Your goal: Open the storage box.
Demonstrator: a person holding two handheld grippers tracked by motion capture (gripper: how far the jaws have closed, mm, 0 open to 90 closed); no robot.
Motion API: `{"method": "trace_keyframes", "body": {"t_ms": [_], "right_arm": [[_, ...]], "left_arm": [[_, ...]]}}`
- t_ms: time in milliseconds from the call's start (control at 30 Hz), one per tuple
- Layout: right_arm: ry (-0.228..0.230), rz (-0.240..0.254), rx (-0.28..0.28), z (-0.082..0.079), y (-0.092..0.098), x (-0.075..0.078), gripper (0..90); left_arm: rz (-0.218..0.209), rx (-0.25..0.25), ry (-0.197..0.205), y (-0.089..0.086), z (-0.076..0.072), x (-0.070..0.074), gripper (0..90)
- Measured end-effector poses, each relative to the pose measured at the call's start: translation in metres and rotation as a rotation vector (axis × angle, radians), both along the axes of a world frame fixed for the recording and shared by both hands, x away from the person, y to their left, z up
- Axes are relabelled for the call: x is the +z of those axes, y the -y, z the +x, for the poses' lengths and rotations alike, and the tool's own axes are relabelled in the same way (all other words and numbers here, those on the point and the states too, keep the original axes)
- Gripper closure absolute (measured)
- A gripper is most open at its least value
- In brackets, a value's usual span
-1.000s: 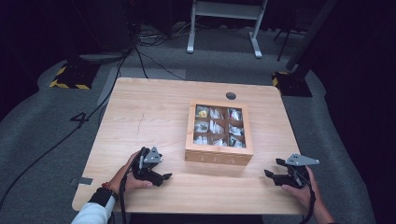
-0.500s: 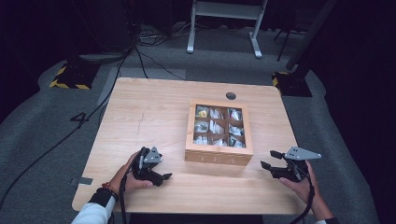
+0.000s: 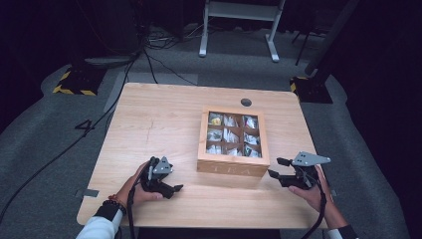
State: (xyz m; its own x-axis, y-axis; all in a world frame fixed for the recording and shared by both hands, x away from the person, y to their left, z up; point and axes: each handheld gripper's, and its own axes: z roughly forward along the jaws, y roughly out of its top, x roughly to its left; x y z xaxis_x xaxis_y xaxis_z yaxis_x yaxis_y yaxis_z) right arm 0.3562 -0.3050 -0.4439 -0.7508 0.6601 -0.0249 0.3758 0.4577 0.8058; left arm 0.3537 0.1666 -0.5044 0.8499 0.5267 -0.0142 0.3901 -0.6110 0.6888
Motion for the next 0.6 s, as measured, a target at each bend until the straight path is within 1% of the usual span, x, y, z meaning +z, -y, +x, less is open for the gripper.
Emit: {"method": "trace_keyframes", "body": {"t_ms": [133,333,400,500,600], "right_arm": [[0.002,-0.012,-0.002,0.001,-0.005,0.0,40.5],[0.003,-0.016,-0.027,0.004,-0.011,-0.001,42.7],[-0.007,-0.006,-0.036,0.005,-0.012,-0.001,43.0],[-0.014,-0.026,-0.051,0.006,-0.013,-0.003,43.6],[-0.021,-0.023,-0.05,0.007,-0.013,-0.005,42.8]], "left_arm": [[0.0,0.0,0.0,0.0,0.0,0.0,15.0],[0.0,0.0,0.0,0.0,0.0,0.0,15.0],[0.0,0.0,0.0,0.0,0.0,0.0,15.0],[-0.001,0.001,0.0,0.0,0.0,0.0,15.0],[-0.001,0.0,0.0,0.0,0.0,0.0,15.0]]}}
